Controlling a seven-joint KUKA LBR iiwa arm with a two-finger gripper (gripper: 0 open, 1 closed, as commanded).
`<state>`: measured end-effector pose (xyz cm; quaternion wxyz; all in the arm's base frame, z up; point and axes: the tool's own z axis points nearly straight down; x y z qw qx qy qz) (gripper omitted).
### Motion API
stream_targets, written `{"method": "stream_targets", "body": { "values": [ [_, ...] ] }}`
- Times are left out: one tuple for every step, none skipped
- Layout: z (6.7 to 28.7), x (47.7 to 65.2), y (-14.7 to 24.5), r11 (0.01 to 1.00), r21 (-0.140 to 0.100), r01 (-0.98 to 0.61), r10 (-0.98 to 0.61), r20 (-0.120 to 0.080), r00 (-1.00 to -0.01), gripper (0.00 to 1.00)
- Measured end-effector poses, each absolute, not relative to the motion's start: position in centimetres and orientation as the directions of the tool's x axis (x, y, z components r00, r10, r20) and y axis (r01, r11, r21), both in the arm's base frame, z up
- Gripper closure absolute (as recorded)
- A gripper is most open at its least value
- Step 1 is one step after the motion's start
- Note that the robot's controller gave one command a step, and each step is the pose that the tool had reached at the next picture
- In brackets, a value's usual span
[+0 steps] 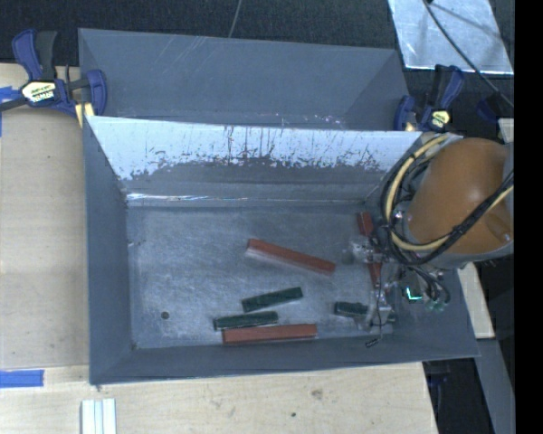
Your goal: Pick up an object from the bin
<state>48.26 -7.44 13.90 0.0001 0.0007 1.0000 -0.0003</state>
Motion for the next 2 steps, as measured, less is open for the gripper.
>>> {"method": "stream_targets", "body": {
  "values": [
    [14.0,48.4,-7.4,1.0,-0.001,0.0,0.0,-0.003,-1.0,0.0],
    [6.6,48.6,-12.0,0.997,-0.001,0.077,0.077,0.001,-0.997,0.0]
  ]
}}
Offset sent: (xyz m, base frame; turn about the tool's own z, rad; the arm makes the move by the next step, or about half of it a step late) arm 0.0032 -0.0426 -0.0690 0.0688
